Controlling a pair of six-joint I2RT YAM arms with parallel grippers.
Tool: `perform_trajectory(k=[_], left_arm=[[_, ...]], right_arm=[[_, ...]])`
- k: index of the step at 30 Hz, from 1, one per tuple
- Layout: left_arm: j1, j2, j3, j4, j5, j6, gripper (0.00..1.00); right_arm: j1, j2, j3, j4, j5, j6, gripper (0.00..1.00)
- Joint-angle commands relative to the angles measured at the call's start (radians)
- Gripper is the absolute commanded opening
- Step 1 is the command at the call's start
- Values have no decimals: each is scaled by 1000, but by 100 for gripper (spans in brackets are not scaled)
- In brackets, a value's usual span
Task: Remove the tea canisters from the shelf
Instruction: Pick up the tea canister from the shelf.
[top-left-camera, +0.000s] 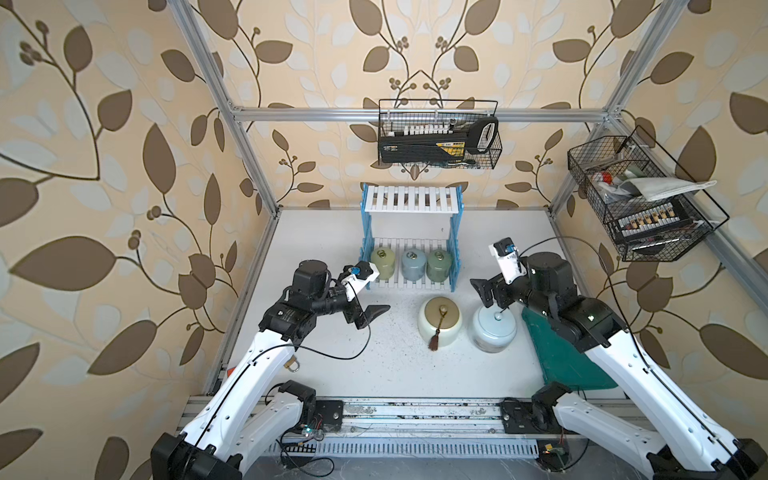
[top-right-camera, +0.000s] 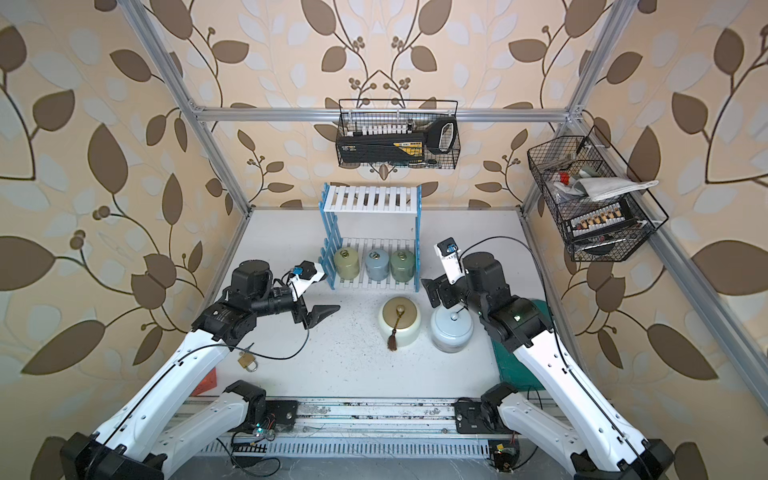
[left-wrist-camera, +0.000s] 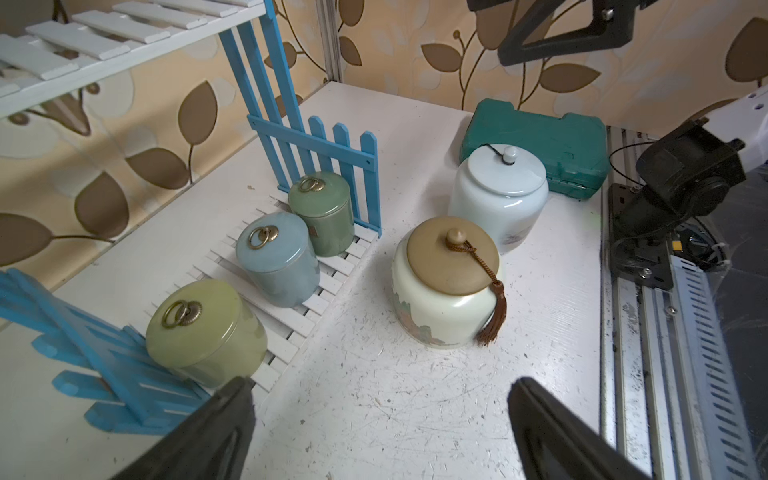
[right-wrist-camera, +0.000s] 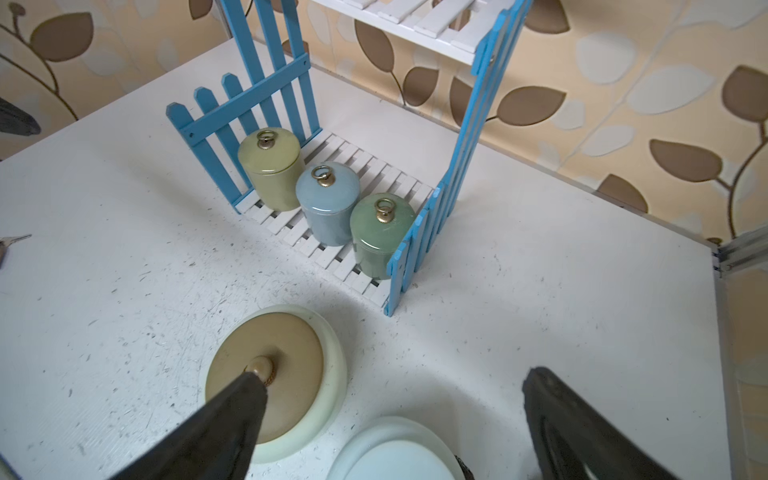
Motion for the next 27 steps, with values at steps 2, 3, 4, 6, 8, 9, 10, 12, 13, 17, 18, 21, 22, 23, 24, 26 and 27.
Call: perform_trajectory(k=[2, 3, 4, 6, 8, 9, 10, 12, 13, 17, 18, 21, 22, 23, 24, 26, 27], left_arm=[[36, -46, 15, -141, -20, -33, 99], [48, -49, 27, -167, -23, -40, 99], [58, -51, 42, -192, -24, -38, 99], [70, -56, 61, -228, -30, -26, 99], [84, -65, 66, -244, -42, -28, 99], [96, -68, 72, -253, -46, -37, 99], [107, -68, 80, -265, -47, -47, 99], [126, -69, 102, -298, -47, -63, 99], [132, -72, 108, -308, -48, -64, 99], [167, -100, 133, -320, -49, -94, 99], [174, -104, 150, -333, -37, -108, 99], [182, -122, 168, -337, -29, -156, 99], [184, -130, 164, -326, -30, -160, 99], [186, -137, 165, -322, -30, -173, 99], [192, -141, 175, -348, -5, -146, 99], [203, -140, 191, -403, 67, -63, 99], [203, -143, 187, -396, 59, -74, 99]], right_arm=[[42, 80, 85, -34, -51, -18, 99], [53, 108, 104, -33, -54, -18, 99], [63, 129, 122, -35, -53, -16, 99], [96, 177, 159, -32, -22, -16, 99], [119, 221, 176, -15, -10, -23, 99], [131, 246, 187, -8, -8, -24, 99], [139, 270, 202, -7, -9, -25, 99], [155, 329, 240, -6, -16, -38, 99], [161, 352, 252, -3, -17, -47, 99], [179, 464, 309, 13, -27, -64, 99], [179, 495, 328, 12, -33, -61, 99], [180, 568, 376, 15, -54, -68, 99], [180, 591, 386, 19, -57, -71, 99], [180, 613, 400, 24, -60, -74, 99], [180, 635, 413, 28, -62, -75, 99], [180, 676, 439, 29, -69, -81, 99], [180, 696, 454, 29, -72, -85, 99]])
